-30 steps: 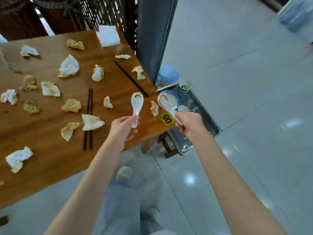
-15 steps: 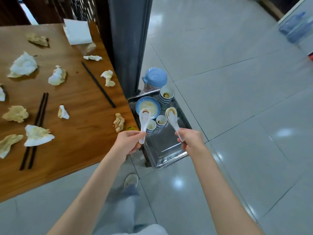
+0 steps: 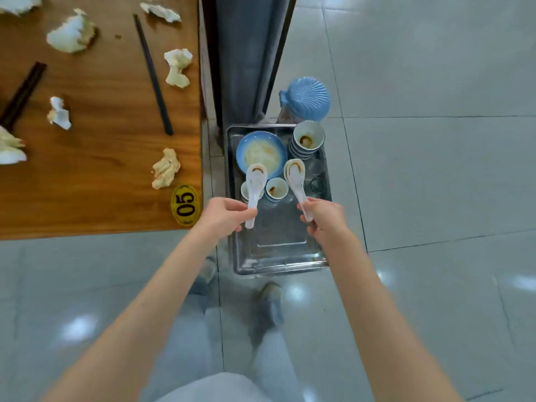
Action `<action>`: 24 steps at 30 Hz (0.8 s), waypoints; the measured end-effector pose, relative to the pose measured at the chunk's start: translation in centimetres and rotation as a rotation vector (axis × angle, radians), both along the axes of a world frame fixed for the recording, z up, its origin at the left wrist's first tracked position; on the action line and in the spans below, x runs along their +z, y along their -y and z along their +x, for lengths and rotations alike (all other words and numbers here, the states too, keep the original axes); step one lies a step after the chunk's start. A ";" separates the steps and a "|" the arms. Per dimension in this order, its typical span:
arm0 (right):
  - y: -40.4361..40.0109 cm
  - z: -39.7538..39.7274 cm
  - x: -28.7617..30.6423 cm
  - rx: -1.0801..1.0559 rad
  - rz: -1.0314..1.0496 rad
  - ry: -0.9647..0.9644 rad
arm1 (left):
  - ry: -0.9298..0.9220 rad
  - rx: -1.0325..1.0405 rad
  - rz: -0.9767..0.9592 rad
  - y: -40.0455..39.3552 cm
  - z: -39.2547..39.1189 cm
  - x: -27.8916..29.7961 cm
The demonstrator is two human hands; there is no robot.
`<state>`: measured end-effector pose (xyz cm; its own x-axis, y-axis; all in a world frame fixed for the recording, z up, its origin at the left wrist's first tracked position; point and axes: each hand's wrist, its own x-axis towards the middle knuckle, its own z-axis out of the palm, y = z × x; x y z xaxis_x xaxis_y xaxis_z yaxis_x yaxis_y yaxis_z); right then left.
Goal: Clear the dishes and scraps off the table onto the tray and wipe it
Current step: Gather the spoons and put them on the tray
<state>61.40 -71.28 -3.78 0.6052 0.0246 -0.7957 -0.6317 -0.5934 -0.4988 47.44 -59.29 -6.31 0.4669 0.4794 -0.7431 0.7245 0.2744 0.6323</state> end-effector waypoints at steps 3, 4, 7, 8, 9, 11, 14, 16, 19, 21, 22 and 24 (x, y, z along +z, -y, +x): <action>1.3 1.2 -3.3 0.071 -0.035 -0.058 | -0.027 0.086 -0.018 2.2 0.7 -3.4; 1.8 1.5 -4.4 0.086 -0.052 -0.071 | -0.041 0.110 -0.018 2.9 0.9 -4.8; 3.5 2.4 -8.0 0.105 -0.127 -0.117 | -0.113 0.175 -0.014 5.2 1.1 -9.2; 4.0 2.5 -9.2 0.102 -0.149 -0.137 | -0.143 0.182 -0.015 5.9 1.1 -10.8; 4.6 2.6 -10.5 0.099 -0.164 -0.156 | -0.169 0.188 -0.020 6.6 1.0 -12.3; 5.5 2.7 -13.0 0.092 -0.190 -0.182 | -0.206 0.207 -0.033 7.7 1.0 -15.4; 5.9 2.6 -16.0 0.093 -0.260 -0.201 | -0.263 0.230 -0.014 8.3 1.3 -19.1; 5.9 2.4 -17.5 0.099 -0.284 -0.207 | -0.291 0.259 0.017 8.1 1.8 -20.9; 5.5 2.3 -19.4 0.123 -0.285 -0.211 | -0.315 0.281 0.074 7.2 2.3 -23.1; 5.3 2.3 -20.3 0.129 -0.282 -0.205 | -0.327 0.283 0.089 6.7 2.4 -24.3; 5.2 2.3 -20.7 0.128 -0.277 -0.204 | -0.329 0.279 0.088 6.6 2.4 -24.8; 5.0 2.2 -21.3 0.132 -0.268 -0.203 | -0.340 0.261 0.088 6.5 2.4 -25.6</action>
